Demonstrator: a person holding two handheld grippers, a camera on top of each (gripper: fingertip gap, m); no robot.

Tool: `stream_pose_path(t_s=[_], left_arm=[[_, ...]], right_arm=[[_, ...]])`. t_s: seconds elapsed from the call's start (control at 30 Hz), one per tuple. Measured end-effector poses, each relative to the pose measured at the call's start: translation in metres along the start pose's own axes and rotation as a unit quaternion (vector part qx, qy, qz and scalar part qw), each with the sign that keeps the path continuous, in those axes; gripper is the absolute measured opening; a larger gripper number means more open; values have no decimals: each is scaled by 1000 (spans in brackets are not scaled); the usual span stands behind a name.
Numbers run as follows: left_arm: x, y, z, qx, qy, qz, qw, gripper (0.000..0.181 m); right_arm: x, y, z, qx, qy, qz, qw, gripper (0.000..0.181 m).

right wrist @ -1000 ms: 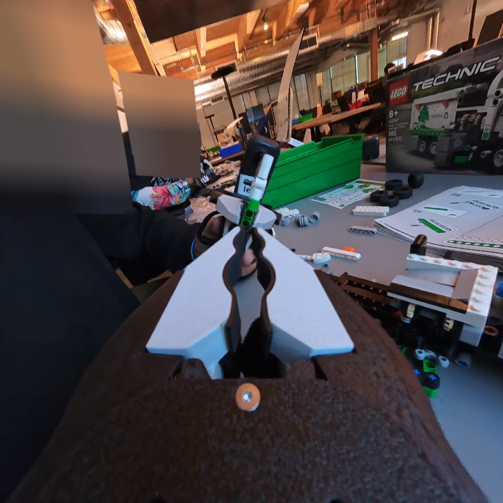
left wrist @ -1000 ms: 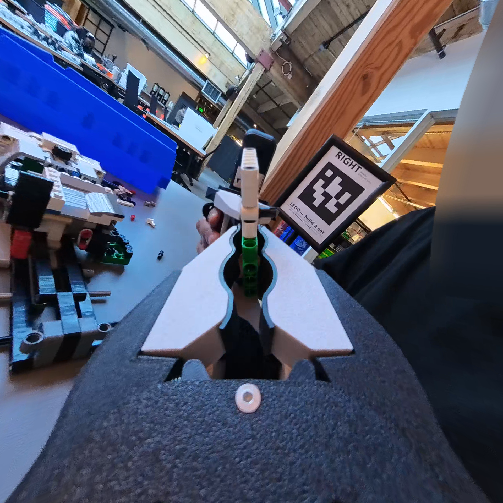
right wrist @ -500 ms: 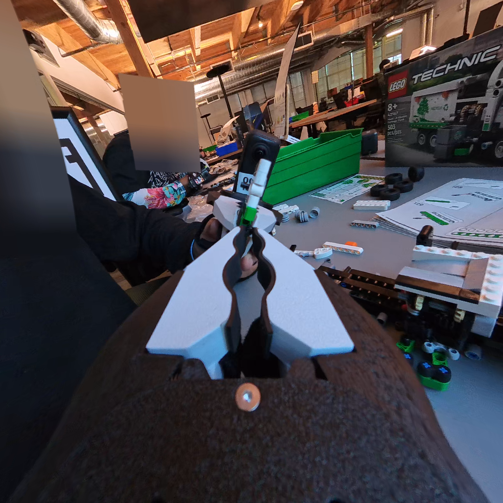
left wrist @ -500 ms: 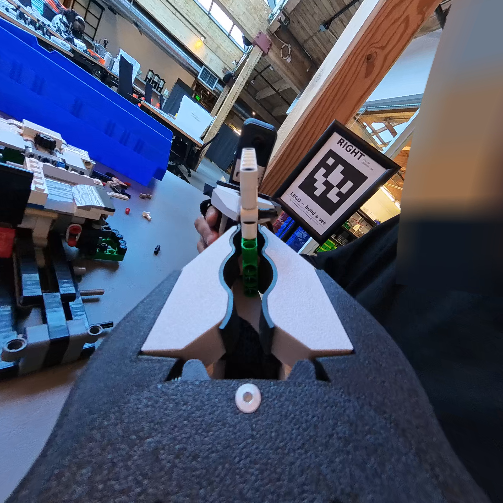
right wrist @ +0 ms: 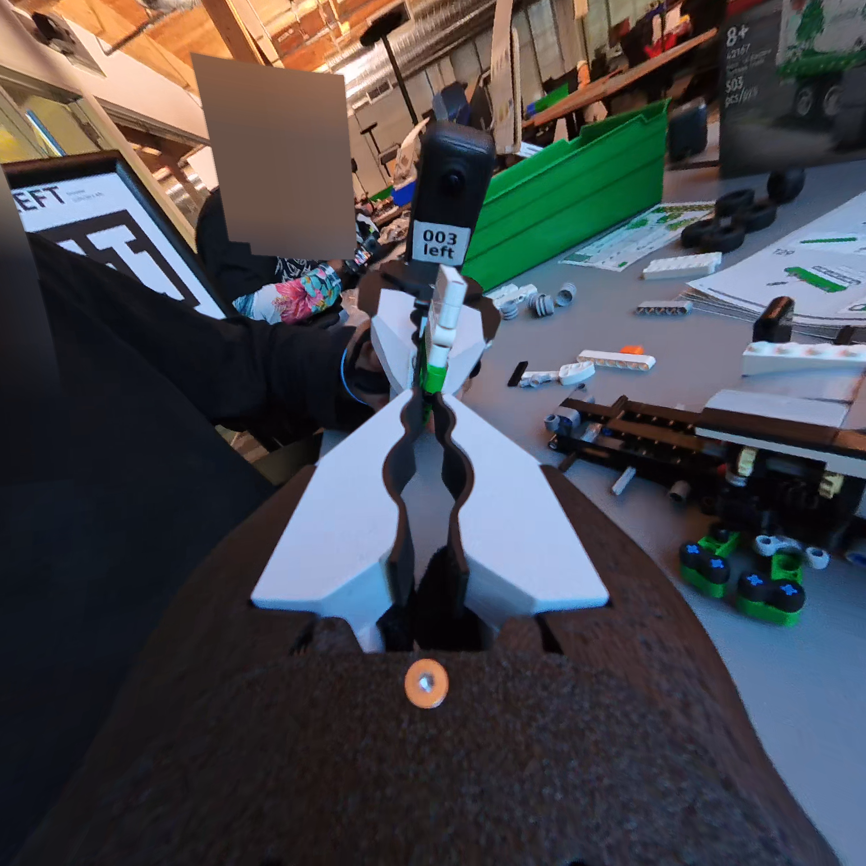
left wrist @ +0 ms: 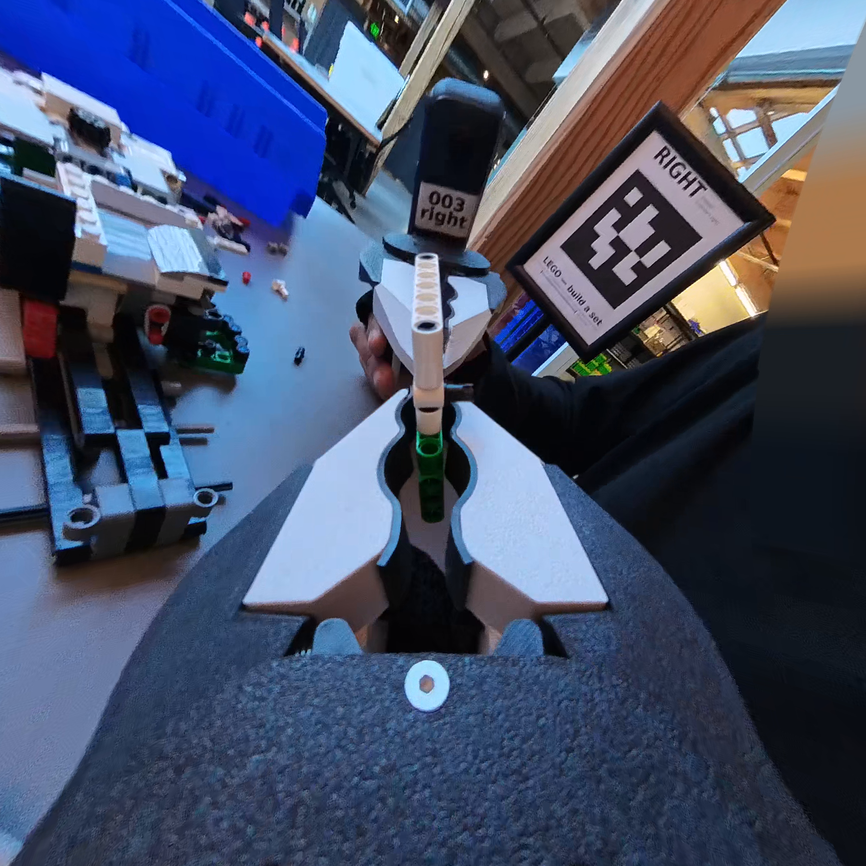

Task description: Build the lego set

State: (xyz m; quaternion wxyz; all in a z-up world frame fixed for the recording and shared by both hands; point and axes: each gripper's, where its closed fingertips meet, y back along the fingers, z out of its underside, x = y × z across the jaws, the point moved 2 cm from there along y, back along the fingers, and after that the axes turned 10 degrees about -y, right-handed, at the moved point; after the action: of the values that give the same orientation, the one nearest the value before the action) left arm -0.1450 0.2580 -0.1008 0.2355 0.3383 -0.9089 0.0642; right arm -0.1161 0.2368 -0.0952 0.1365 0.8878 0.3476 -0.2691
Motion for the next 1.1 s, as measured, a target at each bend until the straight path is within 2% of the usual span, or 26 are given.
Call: stream_pose_path(t_s=[0.13,0.67,1.0,1.1], left_arm=[[-1,2,4,-15,11,6,1000,6],[-1,2,2,-3,47,21,999,6],[1,3,-4,27,99,52,993,6],[2,3,-8,43,94,54,993,6]], right_arm=[[2,-3,4,-10,-9,1,1000,3],[2,-4,2,7,-8,12,1000,3],[-1,-4,-3,25,69,53,996,3],[-3,-6,-6,39,58,50,996,3]])
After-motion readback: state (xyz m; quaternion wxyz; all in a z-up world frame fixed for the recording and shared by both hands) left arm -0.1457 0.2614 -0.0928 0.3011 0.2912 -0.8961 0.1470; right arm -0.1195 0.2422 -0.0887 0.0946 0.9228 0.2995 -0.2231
